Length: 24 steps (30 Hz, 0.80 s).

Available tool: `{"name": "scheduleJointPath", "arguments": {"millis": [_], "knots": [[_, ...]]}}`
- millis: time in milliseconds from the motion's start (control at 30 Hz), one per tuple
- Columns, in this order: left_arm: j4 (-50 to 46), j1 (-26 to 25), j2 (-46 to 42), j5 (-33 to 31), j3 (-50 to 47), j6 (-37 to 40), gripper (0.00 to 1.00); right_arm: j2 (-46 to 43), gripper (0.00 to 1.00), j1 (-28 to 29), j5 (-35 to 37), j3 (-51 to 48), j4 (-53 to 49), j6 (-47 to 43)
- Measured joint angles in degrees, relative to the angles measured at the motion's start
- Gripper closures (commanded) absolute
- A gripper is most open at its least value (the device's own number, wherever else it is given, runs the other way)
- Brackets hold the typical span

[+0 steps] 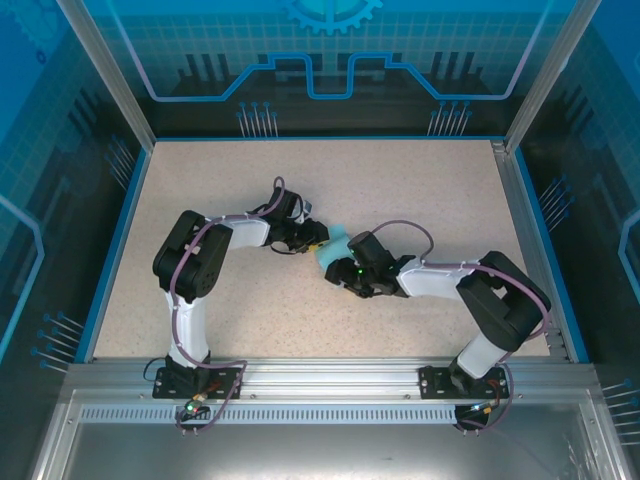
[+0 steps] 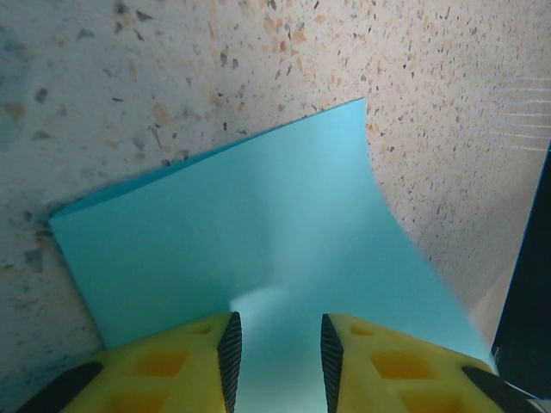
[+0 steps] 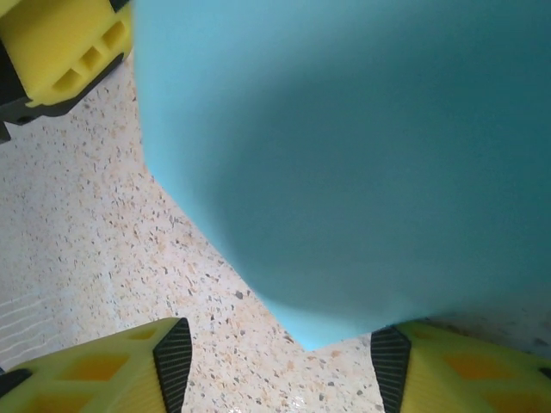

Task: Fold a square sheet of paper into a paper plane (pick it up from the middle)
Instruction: Third fold the triangle at the center of the table.

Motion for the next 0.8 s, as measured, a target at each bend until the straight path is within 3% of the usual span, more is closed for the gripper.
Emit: {"name": "scheduleJointPath", "arguments": {"millis": [567, 800], "knots": [[0.02, 0.04, 0.0, 0.0, 0.02, 0.0, 0.65, -0.79, 0.3, -6.73, -1.97, 1.86, -1.49, -8.0], [0.0, 0.04, 0.0, 0.0, 0.02, 0.0, 0.65, -0.96, 0.3, -10.14, -6.75, 2.14, -1.33, -11.89]]}}
